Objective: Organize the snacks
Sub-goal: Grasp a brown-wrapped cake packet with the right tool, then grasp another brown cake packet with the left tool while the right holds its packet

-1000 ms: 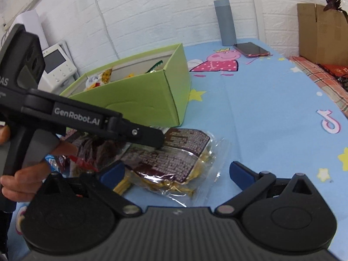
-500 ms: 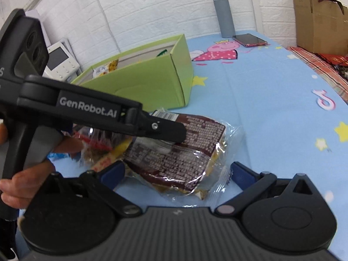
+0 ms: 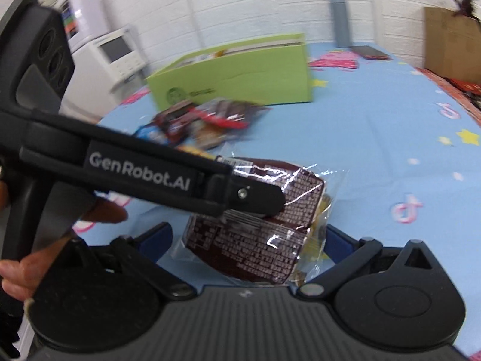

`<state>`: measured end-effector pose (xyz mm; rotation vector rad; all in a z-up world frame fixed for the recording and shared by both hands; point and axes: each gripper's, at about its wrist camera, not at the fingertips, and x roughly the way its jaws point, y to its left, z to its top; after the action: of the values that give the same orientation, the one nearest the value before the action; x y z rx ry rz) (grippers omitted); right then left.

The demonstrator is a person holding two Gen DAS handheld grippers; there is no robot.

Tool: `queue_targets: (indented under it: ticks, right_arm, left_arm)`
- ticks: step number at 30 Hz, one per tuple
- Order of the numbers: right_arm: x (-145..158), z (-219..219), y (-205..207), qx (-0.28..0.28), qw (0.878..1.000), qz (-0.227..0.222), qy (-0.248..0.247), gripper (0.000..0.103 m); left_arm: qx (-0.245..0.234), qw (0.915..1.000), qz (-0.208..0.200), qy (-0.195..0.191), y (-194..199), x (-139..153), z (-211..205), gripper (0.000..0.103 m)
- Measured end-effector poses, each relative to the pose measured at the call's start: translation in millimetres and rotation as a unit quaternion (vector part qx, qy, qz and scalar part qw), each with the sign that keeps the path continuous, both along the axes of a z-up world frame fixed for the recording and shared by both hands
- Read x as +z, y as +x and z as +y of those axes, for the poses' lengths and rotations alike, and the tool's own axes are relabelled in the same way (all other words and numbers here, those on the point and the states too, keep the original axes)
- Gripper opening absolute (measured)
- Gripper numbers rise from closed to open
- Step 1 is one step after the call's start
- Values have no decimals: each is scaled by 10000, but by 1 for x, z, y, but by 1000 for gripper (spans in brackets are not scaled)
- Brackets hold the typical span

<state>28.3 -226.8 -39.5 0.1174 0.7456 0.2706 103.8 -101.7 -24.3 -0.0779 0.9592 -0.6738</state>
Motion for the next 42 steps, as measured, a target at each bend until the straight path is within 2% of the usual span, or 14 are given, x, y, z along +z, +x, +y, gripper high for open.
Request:
queue_targets:
  ticks: [5, 7, 10, 11, 15, 18, 25, 29, 35, 42]
  right_arm:
    - [-3, 47, 14, 515, 9986, -116, -7, 102]
    - [-5, 59, 20, 612, 9979, -152, -177, 102]
    - [-5, 54, 16, 541, 9982, -169, -189, 102]
    - [-6, 49, 13, 470, 9987, -140, -119, 102]
    - [-5, 29, 6, 144, 9997, -135, 161, 102]
    - [-3, 24, -1, 4, 9997, -193, 152, 102]
    - [-11, 26, 2, 125, 9998, -106, 139, 102]
    - [-12, 29, 4, 222, 9995, -139, 193, 102]
    - [-10, 23, 2, 348, 9990, -116, 251, 102]
    - [-9, 15, -1, 342, 9989, -113, 311, 102]
  left_arm:
    - [589, 9983, 1, -24, 2, 0, 49, 51]
    - [715, 9974, -67, 0, 2, 1, 61, 54]
    - [730, 9971, -166, -100, -4, 2, 77, 59]
    - [766, 9968, -168, -163, -6, 1, 84, 64]
    - [850, 9958, 9, -341, -12, -4, 95, 63]
    - [851, 9954, 72, -440, -16, -8, 98, 64]
    - [802, 9959, 157, -378, -11, -14, 85, 63]
    - [721, 9963, 192, -419, -10, -14, 77, 59]
    - [612, 9976, 167, -269, -9, -11, 72, 58]
    - [579, 9971, 303, -380, 1, -11, 71, 55]
